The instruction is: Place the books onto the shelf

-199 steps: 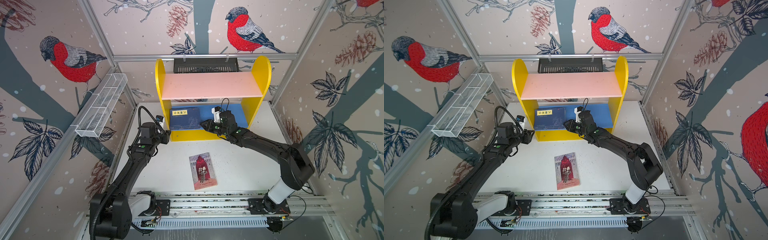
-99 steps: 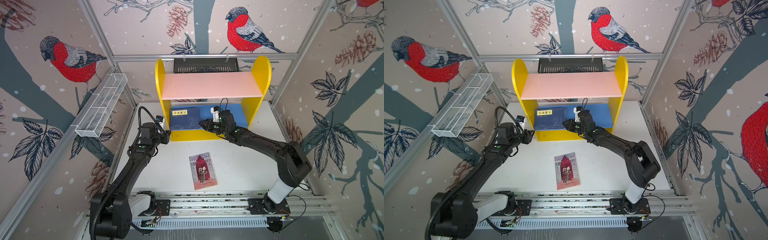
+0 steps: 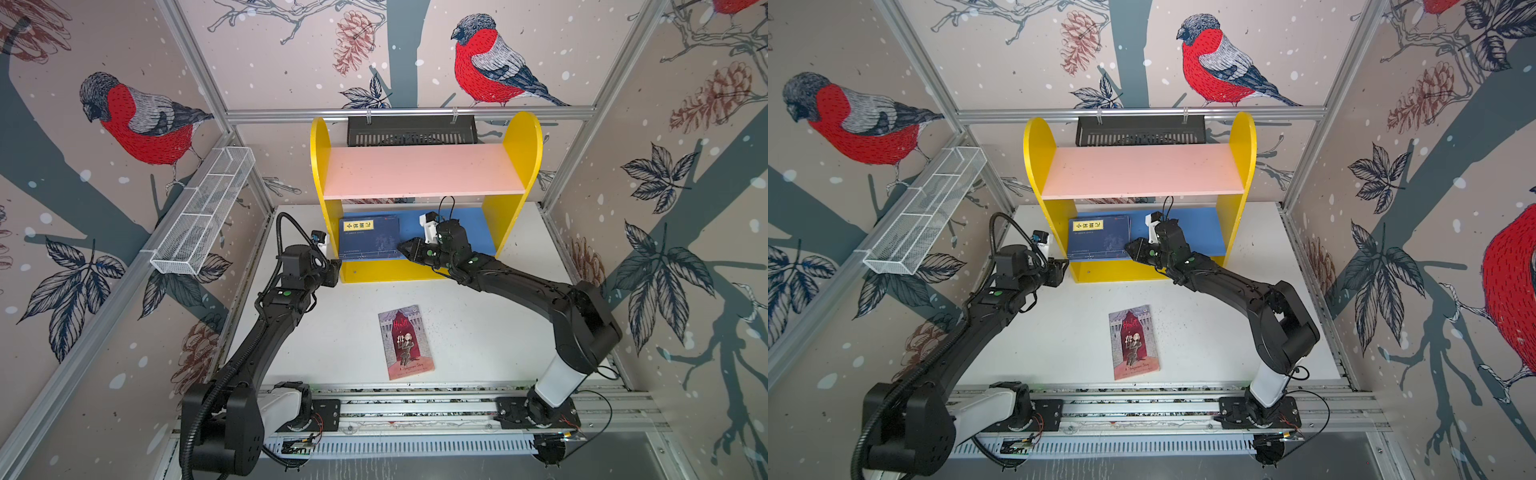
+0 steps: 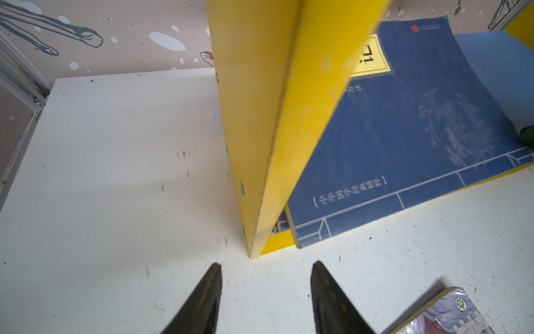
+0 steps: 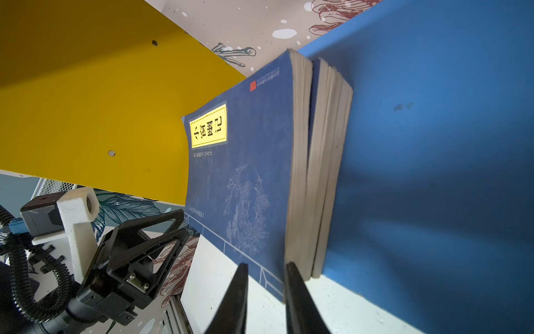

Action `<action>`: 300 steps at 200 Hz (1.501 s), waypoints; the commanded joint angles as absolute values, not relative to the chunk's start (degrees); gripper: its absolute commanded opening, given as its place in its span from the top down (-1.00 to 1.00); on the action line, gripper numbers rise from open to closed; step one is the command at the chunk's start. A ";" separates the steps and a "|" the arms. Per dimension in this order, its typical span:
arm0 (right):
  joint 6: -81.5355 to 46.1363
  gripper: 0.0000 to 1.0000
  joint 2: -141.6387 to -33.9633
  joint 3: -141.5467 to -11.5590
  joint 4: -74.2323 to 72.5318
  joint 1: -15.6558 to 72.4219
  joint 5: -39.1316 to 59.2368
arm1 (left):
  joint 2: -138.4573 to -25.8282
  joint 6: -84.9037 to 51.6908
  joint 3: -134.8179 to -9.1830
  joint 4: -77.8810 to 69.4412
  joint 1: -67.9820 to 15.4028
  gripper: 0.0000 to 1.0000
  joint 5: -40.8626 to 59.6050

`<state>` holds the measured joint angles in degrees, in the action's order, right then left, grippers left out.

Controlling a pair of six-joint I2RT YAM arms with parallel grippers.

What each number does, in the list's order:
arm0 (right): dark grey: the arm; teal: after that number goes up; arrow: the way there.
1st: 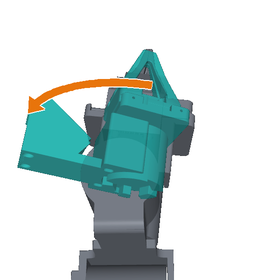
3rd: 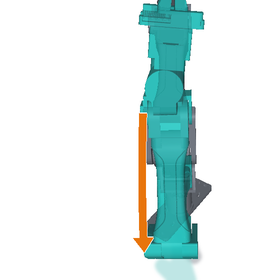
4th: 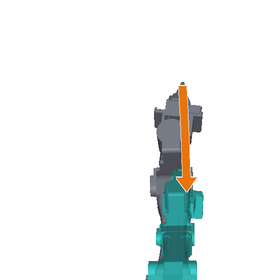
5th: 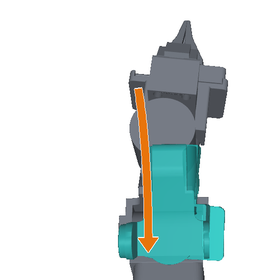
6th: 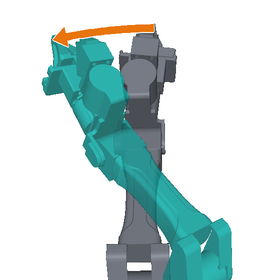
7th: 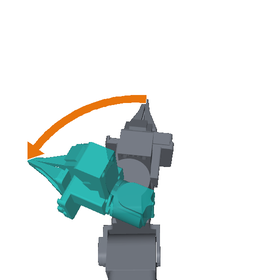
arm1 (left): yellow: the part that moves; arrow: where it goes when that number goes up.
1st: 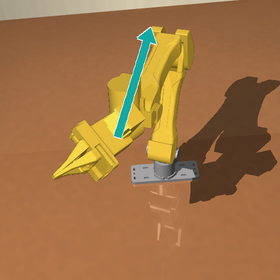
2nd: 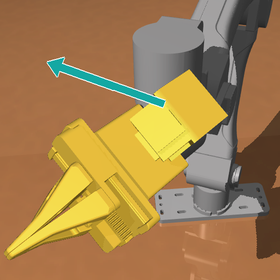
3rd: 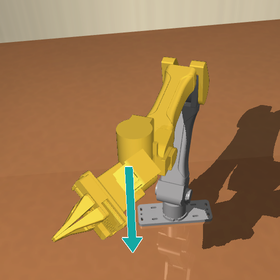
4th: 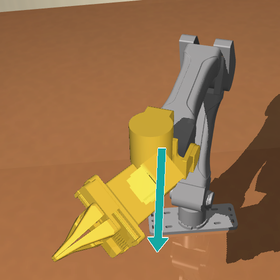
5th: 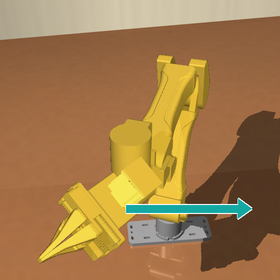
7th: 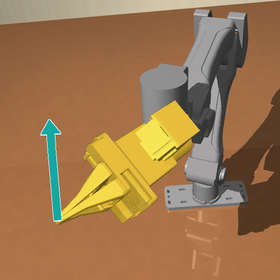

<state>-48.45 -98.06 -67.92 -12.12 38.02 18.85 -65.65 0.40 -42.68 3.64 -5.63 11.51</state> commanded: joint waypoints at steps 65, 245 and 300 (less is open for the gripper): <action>-49.31 0.51 -98.00 -67.79 -15.09 38.13 19.87 | -67.05 0.17 -42.55 -1.48 -5.45 0.02 10.91; -49.57 0.50 -98.17 -68.06 -15.42 37.91 20.37 | -68.44 0.00 -41.64 -5.49 -5.19 0.11 9.19; -49.31 0.47 -97.94 -68.10 -15.30 37.88 20.10 | -68.65 -0.79 -42.05 -5.21 -4.93 0.02 8.77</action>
<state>-49.50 -98.21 -67.79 -13.74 37.85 19.66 -68.75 -0.08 -41.67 -2.07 -5.21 8.95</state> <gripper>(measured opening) 0.262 0.483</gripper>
